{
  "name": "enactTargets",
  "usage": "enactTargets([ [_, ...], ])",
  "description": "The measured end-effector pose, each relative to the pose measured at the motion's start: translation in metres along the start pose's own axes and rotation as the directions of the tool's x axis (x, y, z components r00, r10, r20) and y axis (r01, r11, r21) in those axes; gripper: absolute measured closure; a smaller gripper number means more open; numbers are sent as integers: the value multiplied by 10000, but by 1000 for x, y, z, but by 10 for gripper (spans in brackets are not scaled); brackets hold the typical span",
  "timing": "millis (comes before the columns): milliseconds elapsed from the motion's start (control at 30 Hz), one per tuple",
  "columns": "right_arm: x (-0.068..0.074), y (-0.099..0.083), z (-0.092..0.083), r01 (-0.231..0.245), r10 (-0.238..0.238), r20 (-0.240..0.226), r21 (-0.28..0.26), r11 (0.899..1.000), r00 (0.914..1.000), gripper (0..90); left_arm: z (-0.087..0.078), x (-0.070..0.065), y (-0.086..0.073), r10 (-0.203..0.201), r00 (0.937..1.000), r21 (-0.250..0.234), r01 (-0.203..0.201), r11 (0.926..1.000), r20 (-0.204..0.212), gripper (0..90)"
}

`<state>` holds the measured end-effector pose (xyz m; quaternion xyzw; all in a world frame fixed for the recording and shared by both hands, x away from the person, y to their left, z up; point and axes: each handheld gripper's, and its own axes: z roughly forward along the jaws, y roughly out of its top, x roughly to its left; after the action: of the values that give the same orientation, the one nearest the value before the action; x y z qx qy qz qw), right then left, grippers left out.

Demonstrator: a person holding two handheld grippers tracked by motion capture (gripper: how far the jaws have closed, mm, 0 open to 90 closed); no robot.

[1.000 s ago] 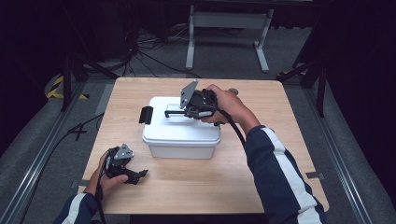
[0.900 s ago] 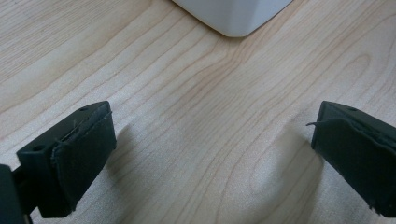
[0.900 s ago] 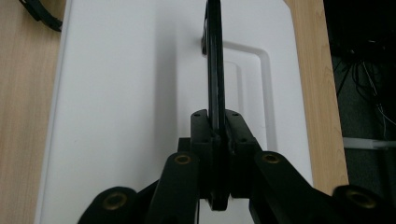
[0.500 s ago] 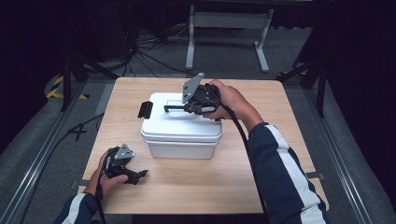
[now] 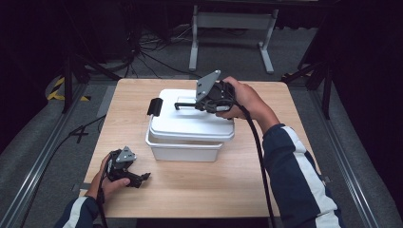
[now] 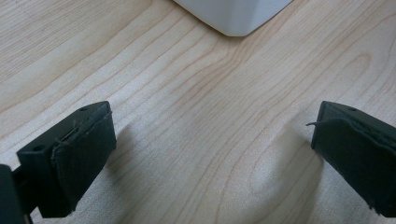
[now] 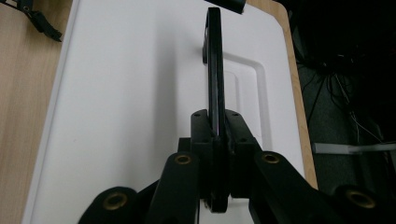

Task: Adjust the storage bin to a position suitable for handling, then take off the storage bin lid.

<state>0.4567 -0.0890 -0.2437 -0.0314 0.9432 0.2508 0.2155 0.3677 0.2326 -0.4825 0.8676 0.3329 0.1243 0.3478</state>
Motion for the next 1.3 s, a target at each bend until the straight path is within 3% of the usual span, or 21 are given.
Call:
enactTargets([
  [333, 0, -23, -24, -290, 298, 296, -250, 9993, 9991, 845, 0, 0, 0, -21, 10000, 7, 21, 10000, 33, 3],
  [867, 1, -55, -47, -728, 728, 645, -29, 9973, 9953, 845, 1, 0, 0, -4, 10000, -90, 4, 10000, 13, 1],
  [1067, 1, -78, -61, -1245, 1244, 874, -51, 9922, 9884, 845, 1, 0, 0, 0, 10000, -101, 0, 9999, 6, 1],
  [1300, 3, -104, -79, -1514, 1498, 1121, 63, 9884, 9823, 844, 1, 1, 0, -3, 10000, -99, 3, 10000, 10, 1],
])
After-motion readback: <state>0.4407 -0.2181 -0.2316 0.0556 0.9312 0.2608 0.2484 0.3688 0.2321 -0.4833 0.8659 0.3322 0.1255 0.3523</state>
